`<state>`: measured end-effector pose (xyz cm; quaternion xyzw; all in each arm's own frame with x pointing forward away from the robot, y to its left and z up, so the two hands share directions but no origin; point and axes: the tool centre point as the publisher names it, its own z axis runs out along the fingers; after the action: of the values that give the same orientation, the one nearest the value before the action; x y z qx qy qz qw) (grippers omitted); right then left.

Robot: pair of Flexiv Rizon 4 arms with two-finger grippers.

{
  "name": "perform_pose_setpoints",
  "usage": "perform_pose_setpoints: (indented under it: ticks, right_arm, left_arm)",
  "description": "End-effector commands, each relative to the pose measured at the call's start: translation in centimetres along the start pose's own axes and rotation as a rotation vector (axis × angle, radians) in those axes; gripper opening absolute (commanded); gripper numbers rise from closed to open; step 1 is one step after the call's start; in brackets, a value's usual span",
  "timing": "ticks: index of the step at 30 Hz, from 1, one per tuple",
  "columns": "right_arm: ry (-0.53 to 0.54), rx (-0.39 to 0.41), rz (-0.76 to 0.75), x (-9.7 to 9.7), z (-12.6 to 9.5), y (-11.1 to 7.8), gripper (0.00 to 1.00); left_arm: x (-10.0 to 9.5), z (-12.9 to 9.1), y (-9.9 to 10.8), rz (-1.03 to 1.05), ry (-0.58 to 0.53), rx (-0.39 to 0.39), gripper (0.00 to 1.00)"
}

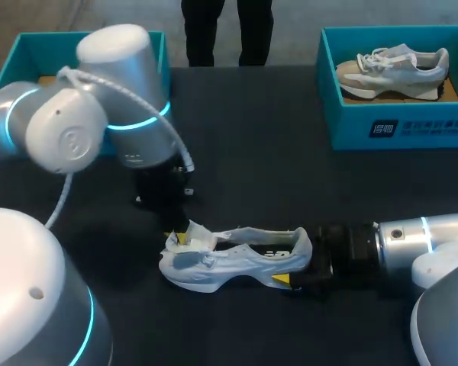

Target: Take the shoe out of the shoebox, open the shoe tongue, remove and reinsert the insole, then place the shoe into the shoebox

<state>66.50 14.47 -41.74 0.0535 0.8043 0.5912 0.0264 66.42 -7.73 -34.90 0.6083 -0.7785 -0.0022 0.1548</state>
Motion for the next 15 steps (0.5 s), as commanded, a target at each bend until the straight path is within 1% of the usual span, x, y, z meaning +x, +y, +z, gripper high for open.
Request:
perform_pose_setpoints:
  ticks: [1, 2, 3, 5, 6, 7, 8, 12, 15]
  right_arm:
    - [-0.002, 0.003, 0.0, 0.0, 0.0, -0.1, 0.0]
    - [-0.002, 0.003, 0.0, 0.0, 0.0, -0.1, 0.0]
    - [-0.002, 0.003, 0.0, 0.0, 0.0, -0.1, 0.0]
    - [-0.002, 0.003, 0.0, 0.0, 0.0, -0.1, 0.0]
    - [-0.002, 0.003, 0.0, 0.0, 0.0, -0.1, 0.0]
    - [-0.002, 0.003, 0.0, 0.0, 0.0, -0.1, 0.0]
    - [-0.002, 0.003, 0.0, 0.0, 0.0, -0.1, 0.0]
    - [-0.002, 0.003, 0.0, 0.0, 0.0, -0.1, 0.0]
    - [-0.002, 0.003, 0.0, 0.0, 0.0, -0.1, 0.0]
  left_arm:
    - [-0.8, 0.8, 0.1, 0.002, 0.222, -0.006, 0.0]
    - [-0.8, 0.9, 0.1, 0.001, 0.221, -0.01, 0.0]
    - [-0.9, 1.0, 0.1, 0.004, 0.216, -0.013, 0.05]
    - [-0.9, 1.1, 0.2, 0.002, 0.213, -0.019, 0.27]
    - [-1.0, 1.2, 0.2, 0.003, 0.21, -0.02, 0.45]
    - [-1.0, 1.1, 0.3, -0.004, 0.206, -0.014, 0.9]
    - [-1.1, 1.0, 0.3, -0.004, 0.206, -0.014, 1.0]
    - [-0.9, -0.7, 0.6, 0.027, 0.195, 0.022, 1.0]
    - [-0.4, -2.6, 1.1, 0.071, 0.177, 0.069, 1.0]
